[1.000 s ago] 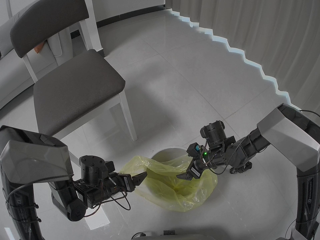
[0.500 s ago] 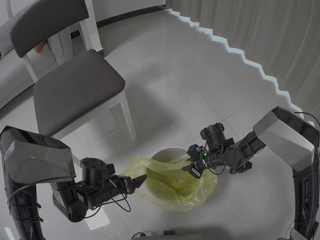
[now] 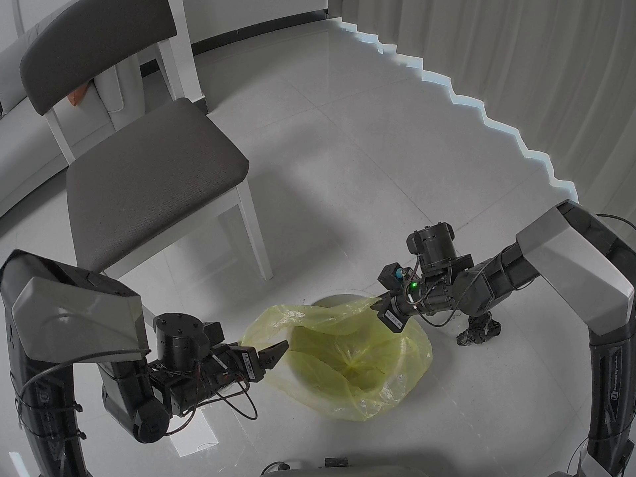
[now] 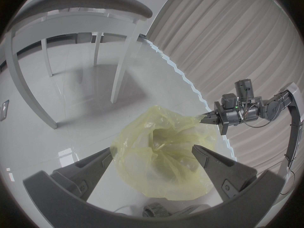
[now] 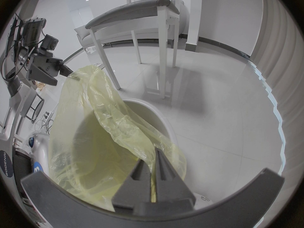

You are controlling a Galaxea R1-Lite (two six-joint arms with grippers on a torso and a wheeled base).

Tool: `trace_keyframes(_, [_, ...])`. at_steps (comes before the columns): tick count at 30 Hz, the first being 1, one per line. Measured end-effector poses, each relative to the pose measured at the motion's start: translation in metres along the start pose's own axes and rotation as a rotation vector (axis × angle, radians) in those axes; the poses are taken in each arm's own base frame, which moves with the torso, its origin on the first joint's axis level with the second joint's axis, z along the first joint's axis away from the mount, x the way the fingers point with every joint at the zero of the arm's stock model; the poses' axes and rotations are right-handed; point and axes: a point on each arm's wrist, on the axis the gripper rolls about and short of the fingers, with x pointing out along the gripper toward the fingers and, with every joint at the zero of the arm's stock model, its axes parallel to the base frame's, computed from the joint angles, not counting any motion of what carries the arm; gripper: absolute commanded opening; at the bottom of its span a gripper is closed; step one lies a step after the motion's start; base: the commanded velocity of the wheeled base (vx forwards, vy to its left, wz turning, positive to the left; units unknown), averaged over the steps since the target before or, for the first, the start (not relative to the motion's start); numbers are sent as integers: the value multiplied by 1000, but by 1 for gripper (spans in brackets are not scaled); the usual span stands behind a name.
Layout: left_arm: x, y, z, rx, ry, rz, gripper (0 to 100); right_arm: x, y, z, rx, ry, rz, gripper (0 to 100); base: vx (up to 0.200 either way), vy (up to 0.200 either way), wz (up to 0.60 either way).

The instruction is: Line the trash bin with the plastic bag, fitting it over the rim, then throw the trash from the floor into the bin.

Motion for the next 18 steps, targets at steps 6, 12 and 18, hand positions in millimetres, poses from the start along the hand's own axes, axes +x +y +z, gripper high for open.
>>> trace_keyframes(6, [-6, 3, 0, -4, -20, 3, 100, -5, -13, 10, 0, -30, -36, 0, 0, 0, 0])
trace_keyframes(12, [-7, 7, 0, -10, -21, 14, 100, -8, -24, 20, -2, -57, -61, 0, 0, 0, 0])
trace_keyframes(18, [-7, 9, 1, -13, -25, 18, 100, -3, -33, 24, 1, -66, -76, 0, 0, 0, 0])
